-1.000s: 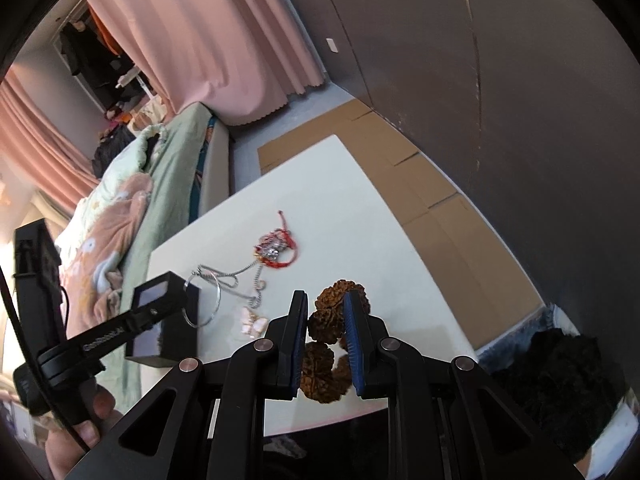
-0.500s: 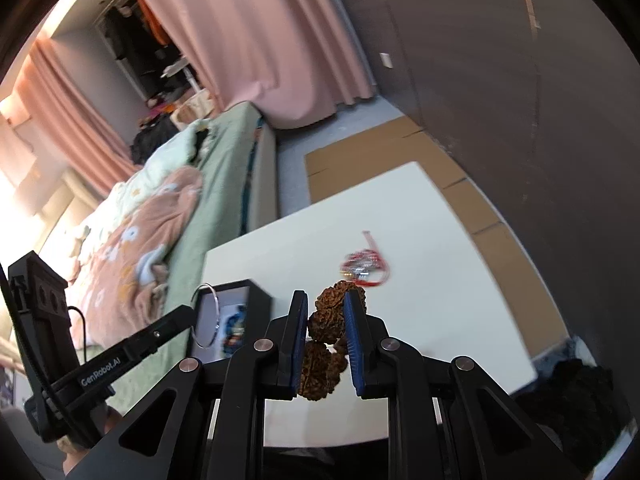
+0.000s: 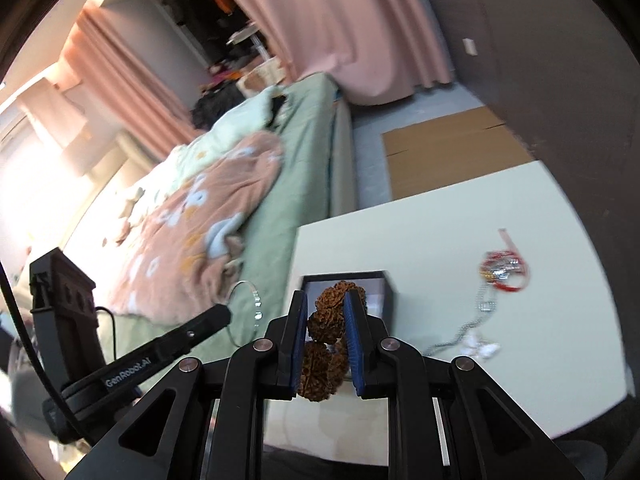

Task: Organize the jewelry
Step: 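Carry the brown bracelet into the black box and open the right tool, then lower the left tool onto the white butterfly pendant and close on it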

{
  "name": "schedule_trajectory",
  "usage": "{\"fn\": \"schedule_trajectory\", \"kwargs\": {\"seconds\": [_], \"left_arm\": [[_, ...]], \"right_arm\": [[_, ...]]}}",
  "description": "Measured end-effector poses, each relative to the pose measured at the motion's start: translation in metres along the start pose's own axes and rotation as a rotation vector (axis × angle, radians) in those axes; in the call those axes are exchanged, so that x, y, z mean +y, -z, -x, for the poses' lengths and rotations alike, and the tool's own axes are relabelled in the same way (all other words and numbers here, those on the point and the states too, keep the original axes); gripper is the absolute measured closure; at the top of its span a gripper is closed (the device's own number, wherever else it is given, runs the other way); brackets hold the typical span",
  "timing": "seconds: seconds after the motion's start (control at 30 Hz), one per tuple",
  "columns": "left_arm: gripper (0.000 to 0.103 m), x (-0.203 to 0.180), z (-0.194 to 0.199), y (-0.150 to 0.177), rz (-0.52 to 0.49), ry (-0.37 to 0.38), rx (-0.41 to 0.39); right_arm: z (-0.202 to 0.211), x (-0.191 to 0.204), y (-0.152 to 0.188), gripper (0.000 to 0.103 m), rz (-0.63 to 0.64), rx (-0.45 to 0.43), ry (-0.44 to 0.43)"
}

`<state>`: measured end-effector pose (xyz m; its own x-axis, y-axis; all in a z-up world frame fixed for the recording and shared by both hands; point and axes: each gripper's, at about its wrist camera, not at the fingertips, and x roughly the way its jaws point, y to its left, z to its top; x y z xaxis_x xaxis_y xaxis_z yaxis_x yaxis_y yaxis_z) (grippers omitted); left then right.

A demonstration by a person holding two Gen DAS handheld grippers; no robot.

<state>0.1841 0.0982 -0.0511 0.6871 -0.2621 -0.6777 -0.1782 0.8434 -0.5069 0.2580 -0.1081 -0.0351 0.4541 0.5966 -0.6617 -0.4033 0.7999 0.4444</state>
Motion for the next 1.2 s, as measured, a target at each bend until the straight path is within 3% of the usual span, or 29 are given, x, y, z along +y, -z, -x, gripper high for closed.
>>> {"fn": "schedule_trajectory", "kwargs": {"seconds": [0.03,0.07,0.1,0.3,0.47,0.5,0.57,0.6,0.63,0.8,1.07,1.17,1.2], "left_arm": [[0.101,-0.001,-0.001,0.000,-0.002,-0.001,0.006],[0.101,-0.002,-0.002,0.001,-0.005,-0.001,0.014],[0.101,-0.003,-0.004,0.002,-0.010,-0.001,0.020],[0.101,-0.015,-0.024,0.007,-0.021,-0.020,0.061],[0.097,-0.034,-0.049,0.006,-0.056,-0.070,0.164],[0.092,-0.036,-0.053,0.006,-0.039,-0.074,0.180],[0.061,-0.040,-0.056,0.007,-0.012,-0.071,0.193],[0.029,-0.042,-0.057,0.008,-0.004,-0.063,0.194],[0.010,-0.047,-0.057,0.011,-0.001,-0.040,0.185],[0.008,-0.079,-0.064,0.022,-0.083,0.020,0.184],[0.009,-0.133,-0.100,0.042,-0.263,-0.018,0.284],[0.018,-0.147,-0.117,0.050,-0.313,-0.046,0.324],[0.028,-0.149,-0.123,0.053,-0.320,-0.050,0.345]], "right_arm": [[-0.006,0.002,0.000,0.075,-0.008,0.013,0.000],[-0.008,0.000,0.001,0.054,-0.014,0.023,0.003],[-0.010,-0.003,0.002,0.042,-0.027,0.024,0.012],[0.008,-0.040,0.013,0.041,-0.091,-0.003,0.043],[0.033,-0.086,0.019,0.041,-0.180,-0.023,0.098],[0.037,-0.095,0.021,0.041,-0.198,-0.027,0.105],[0.045,-0.113,0.024,0.041,-0.234,-0.034,0.119],[0.049,-0.122,0.027,0.041,-0.255,-0.038,0.125],[0.052,-0.129,0.028,0.041,-0.272,-0.041,0.129],[0.060,-0.154,0.038,0.041,-0.320,-0.043,0.147],[0.068,-0.175,0.041,0.041,-0.338,-0.055,0.161],[0.073,-0.184,0.043,0.041,-0.343,-0.064,0.171],[0.074,-0.188,0.044,0.041,-0.349,-0.066,0.175]]}}
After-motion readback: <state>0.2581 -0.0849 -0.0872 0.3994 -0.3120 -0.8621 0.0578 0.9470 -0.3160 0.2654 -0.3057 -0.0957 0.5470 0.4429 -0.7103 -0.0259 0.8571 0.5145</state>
